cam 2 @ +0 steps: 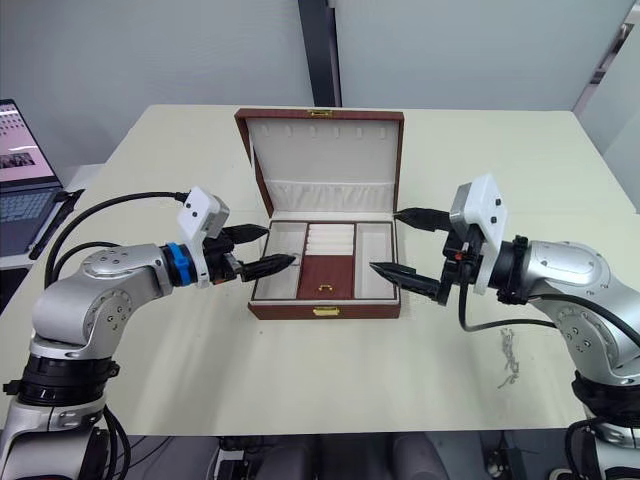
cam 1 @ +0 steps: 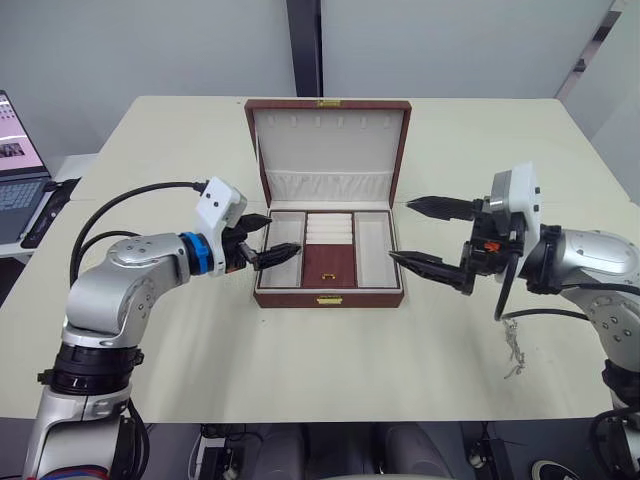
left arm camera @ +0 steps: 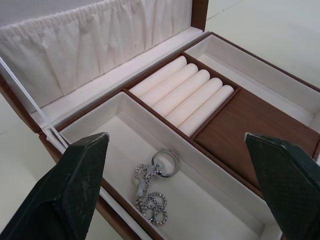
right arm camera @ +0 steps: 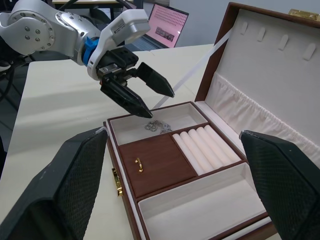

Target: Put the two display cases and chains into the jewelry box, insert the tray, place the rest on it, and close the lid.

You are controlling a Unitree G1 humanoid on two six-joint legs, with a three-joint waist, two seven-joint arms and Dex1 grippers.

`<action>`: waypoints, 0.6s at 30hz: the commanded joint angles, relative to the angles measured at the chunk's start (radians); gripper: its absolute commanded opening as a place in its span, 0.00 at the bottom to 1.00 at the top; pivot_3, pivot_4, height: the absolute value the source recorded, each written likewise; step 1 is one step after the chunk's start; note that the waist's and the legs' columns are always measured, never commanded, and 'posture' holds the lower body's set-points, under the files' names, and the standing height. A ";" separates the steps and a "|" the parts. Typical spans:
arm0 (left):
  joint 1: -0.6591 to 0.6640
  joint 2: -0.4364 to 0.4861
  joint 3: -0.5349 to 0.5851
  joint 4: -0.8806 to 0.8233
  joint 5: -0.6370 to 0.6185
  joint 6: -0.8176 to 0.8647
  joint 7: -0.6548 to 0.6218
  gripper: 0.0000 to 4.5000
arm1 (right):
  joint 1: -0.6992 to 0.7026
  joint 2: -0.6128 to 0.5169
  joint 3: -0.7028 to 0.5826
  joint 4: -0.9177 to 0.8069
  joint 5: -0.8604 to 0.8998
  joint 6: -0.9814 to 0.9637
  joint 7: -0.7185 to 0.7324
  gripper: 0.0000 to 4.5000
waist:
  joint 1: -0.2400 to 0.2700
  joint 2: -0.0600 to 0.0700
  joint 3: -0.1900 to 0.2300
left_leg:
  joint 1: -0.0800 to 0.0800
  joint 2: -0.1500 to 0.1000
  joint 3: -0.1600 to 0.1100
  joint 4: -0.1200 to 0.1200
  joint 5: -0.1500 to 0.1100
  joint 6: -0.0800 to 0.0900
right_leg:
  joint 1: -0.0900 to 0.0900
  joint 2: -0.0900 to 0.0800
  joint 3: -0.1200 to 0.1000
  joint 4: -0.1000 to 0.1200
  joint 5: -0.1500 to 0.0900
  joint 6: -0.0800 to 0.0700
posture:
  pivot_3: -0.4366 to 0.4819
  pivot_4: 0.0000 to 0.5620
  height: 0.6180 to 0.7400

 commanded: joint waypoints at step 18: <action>0.415 0.291 0.486 0.242 0.021 -0.298 -0.255 0.99 | 0.389 -0.198 -0.306 0.466 -0.221 -0.308 0.193 1.00 | 0.000 0.000 0.000 | 0.001 0.000 0.001 -0.001 0.000 0.000 | 0.000 -0.001 0.000 -0.001 0.000 0.000 | 0.48 0.27 1.00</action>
